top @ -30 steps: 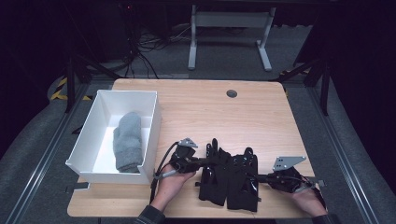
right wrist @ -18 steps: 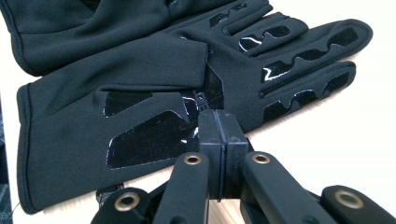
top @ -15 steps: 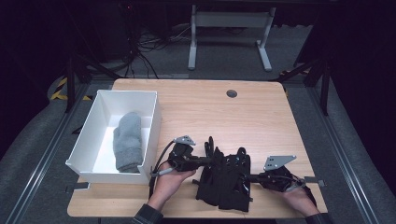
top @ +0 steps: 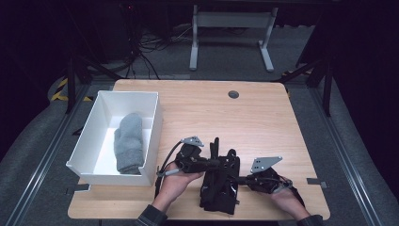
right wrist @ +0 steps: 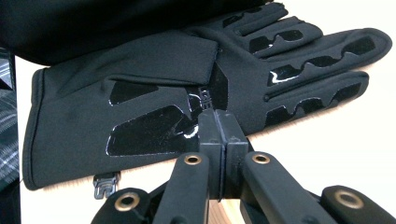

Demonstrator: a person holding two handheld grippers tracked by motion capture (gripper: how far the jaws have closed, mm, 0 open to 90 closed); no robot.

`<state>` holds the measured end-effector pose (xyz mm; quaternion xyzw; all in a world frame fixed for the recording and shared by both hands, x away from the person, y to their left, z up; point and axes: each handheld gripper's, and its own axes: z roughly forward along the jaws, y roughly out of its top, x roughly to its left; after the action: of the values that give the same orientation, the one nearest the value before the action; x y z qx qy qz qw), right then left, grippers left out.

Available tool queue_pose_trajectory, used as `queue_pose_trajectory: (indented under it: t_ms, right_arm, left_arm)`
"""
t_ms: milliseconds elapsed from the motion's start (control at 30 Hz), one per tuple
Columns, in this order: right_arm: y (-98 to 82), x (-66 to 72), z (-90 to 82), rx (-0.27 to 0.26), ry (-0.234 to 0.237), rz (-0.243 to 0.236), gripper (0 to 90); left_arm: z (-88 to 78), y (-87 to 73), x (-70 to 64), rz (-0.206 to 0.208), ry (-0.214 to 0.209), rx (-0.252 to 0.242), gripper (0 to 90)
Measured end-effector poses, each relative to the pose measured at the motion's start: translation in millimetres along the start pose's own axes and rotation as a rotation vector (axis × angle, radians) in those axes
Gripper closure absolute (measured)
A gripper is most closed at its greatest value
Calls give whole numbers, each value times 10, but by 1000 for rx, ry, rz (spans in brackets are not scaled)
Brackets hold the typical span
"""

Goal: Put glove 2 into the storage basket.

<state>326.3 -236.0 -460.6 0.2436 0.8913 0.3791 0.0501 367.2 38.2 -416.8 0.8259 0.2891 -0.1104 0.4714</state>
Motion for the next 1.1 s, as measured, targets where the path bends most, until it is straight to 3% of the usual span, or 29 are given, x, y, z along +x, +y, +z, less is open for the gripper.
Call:
queue_pose_trajectory:
  t_ms: [500,700,800,900,1100]
  right_arm:
    - [221,124,283,-22,-25,-15,900]
    - [271,154,346,-27,-28,-21,900]
    - [259,145,283,-23,-36,-34,900]
    - [221,74,171,-44,-62,-20,900]
    - [151,-56,-6,-87,-129,15,700]
  left_arm:
    - [222,-59,62,-6,32,72,878]
    - [248,-76,78,-6,33,70,843]
    - [243,-72,66,6,29,63,837]
    - [253,-79,51,17,45,79,900]
    - [309,-132,-31,22,55,113,900]
